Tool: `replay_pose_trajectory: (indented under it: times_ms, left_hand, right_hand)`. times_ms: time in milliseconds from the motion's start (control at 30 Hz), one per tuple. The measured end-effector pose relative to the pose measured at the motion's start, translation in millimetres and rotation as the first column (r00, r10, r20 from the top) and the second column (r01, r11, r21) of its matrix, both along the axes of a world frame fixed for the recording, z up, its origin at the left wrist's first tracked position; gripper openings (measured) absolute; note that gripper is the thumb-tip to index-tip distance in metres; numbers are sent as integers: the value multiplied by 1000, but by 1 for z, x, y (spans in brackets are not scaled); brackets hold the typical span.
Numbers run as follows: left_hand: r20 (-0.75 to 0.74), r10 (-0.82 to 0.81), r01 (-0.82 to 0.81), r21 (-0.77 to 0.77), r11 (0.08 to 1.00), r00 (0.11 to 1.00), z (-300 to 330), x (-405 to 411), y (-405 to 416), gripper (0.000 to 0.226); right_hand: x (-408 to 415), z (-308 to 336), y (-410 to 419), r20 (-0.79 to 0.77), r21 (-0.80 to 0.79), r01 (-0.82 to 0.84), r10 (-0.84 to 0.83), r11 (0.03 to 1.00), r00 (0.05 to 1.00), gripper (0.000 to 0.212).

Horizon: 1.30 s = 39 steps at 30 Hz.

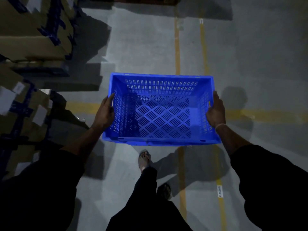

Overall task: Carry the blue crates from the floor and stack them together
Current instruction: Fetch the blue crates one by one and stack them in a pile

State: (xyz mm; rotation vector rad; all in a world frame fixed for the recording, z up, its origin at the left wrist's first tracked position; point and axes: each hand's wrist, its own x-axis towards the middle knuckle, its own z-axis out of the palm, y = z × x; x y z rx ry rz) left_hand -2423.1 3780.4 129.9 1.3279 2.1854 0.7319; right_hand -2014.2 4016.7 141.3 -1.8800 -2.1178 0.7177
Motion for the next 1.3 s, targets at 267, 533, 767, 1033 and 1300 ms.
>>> replay_pose_trajectory:
  times_ms: [267,533,767,1033,1300]
  left_hand:
    - [-22,-58,57,-44,997,998,-11,-12,12,69]
    - [-270,-221,175,-183,967,937,-13,0,12,83]
    - [-431,-311,233,-224,946,847,-22,4,16,102]
    - [-463,-361,271,-251,929,810,-25,1,19,101]
    - [-493,-367,276,-249,928,789,-32,-5,20,103]
  right_hand:
    - [-3,-16,6,20,32,-62,62,998,998,81]
    - [9,-14,-6,196,26,-237,228,971,954,88]
    - [13,-23,-7,296,59,-410,376,910,878,84]
    - [11,-23,-7,283,63,-388,357,919,890,81]
    - [12,-24,-5,242,82,-373,344,924,907,80]
